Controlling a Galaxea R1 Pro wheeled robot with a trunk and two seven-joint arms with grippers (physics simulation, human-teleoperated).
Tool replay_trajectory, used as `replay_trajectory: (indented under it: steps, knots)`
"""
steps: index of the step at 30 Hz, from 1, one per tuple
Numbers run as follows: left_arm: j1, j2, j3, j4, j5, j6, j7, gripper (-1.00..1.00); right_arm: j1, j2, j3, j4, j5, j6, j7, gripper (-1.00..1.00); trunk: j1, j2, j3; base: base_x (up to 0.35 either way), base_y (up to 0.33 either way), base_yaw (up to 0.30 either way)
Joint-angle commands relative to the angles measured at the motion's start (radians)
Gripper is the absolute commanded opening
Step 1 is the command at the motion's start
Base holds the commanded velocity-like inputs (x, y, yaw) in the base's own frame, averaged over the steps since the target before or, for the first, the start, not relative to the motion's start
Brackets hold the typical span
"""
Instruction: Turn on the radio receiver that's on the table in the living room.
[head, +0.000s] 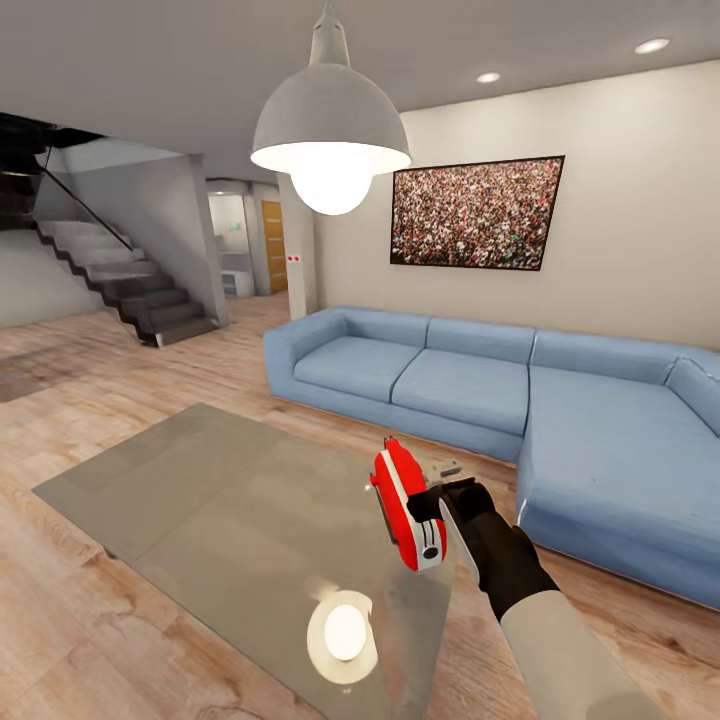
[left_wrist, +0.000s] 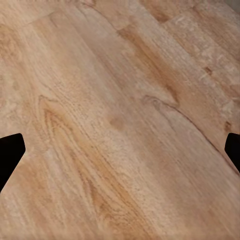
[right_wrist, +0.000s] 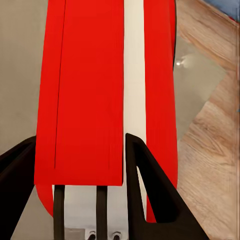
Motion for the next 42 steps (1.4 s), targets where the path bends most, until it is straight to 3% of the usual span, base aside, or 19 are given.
replay_trajectory:
  steps: [1,3,5,6,10,11,14,17,19,20,24,25,27,29,31,35,38,39,42]
  knots:
    - [0.000,-0.001,0.000,0.000,0.000,-0.001,0.000,1.00,0.000,0.000,0.001,0.000,0.015,-0.021,0.000,-1.00,0.000,0.000,0.000,0.000,0.000,0.000]
    - [0.000,-0.001,0.000,0.000,0.000,-0.010,0.001,1.00,0.000,0.000,0.001,0.000,0.057,-0.095,0.000,-1.00,0.000,0.000,0.000,0.000,0.000,0.000]
    - [0.000,0.000,0.002,0.001,0.000,-0.029,0.001,1.00,0.001,0.000,0.000,0.002,0.126,-0.183,0.000,-1.00,0.000,0.000,0.000,0.000,0.000,0.000]
    - [0.000,0.000,0.002,0.001,0.000,-0.034,0.001,1.00,0.002,0.000,0.000,0.002,0.145,-0.202,0.000,-1.00,0.000,0.000,0.000,0.000,0.000,0.000]
    - [0.000,0.000,0.002,0.003,-0.001,-0.050,0.002,1.00,0.005,0.001,0.002,0.000,0.293,-0.273,-0.004,-1.00,0.000,0.000,0.000,0.000,0.000,0.000]
    - [0.000,0.000,0.002,0.003,-0.001,-0.052,0.002,1.00,0.006,0.001,0.016,-0.002,0.362,-0.290,-0.029,-1.00,0.000,0.000,0.000,0.000,0.000,0.000]
    - [0.000,0.000,0.002,0.006,-0.001,-0.062,0.002,1.00,0.006,0.003,0.045,0.000,0.442,-0.368,-0.108,-1.00,0.000,0.000,0.000,0.000,0.000,0.000]
    - [0.000,0.000,0.002,0.008,-0.002,-0.082,0.002,1.00,0.008,0.006,0.060,0.003,0.480,-0.450,-0.234,-1.00,0.000,0.000,0.000,0.000,0.000,0.000]
    - [0.000,0.000,0.002,0.009,-0.002,-0.092,0.002,1.00,0.010,0.007,0.112,0.015,0.495,-0.480,-0.380,-1.00,0.000,0.000,0.000,0.000,0.000,0.000]
    - [0.000,-0.001,0.002,0.009,-0.002,-0.093,0.002,1.00,0.010,0.007,0.132,0.018,0.497,-0.483,-0.409,-1.00,0.000,0.000,0.000,0.000,0.000,0.000]
    - [0.000,-0.001,0.002,0.009,-0.002,-0.098,0.002,1.00,0.012,0.007,0.328,0.081,0.503,-0.493,-0.660,-1.00,0.000,0.000,0.000,0.000,0.000,0.000]
    - [0.000,-0.001,0.002,0.009,-0.002,-0.098,0.003,1.00,0.012,0.007,0.393,0.122,0.503,-0.494,-0.754,-1.00,0.000,0.000,0.000,0.000,0.000,0.000]
    - [0.000,-0.001,0.002,0.009,-0.002,-0.099,0.003,1.00,0.012,0.007,0.479,0.172,0.503,-0.495,-0.870,-1.00,0.000,0.000,0.000,0.000,0.000,0.000]
    - [0.000,-0.001,0.002,0.009,-0.002,-0.099,0.003,1.00,0.012,0.008,0.608,0.245,0.502,-0.495,-1.019,-1.00,0.000,0.000,0.000,0.000,0.000,0.000]
    - [0.000,-0.001,0.001,0.009,-0.002,-0.099,0.003,1.00,0.012,0.008,0.689,0.312,0.502,-0.494,-1.157,-1.00,0.000,0.000,0.000,0.000,0.000,0.000]
    - [0.000,0.000,0.001,0.009,-0.002,-0.099,0.003,1.00,0.012,0.007,0.764,0.384,0.529,-0.454,-1.280,-1.00,0.000,0.000,0.000,0.000,0.000,0.000]
    - [0.000,0.000,0.001,0.009,-0.002,-0.099,0.003,1.00,0.012,0.006,0.828,0.405,0.633,-0.380,-1.351,-1.00,0.000,0.000,0.000,0.000,0.000,0.000]
    - [0.000,0.000,0.001,0.009,-0.002,-0.099,0.003,1.00,0.012,0.006,0.831,0.406,0.648,-0.371,-1.360,-1.00,0.000,0.000,0.000,0.000,0.000,0.000]
    - [0.000,0.000,0.002,0.009,-0.002,-0.099,0.003,1.00,0.012,0.004,0.845,0.465,0.776,-0.300,-1.426,-1.00,0.000,0.000,0.000,0.000,0.000,0.000]
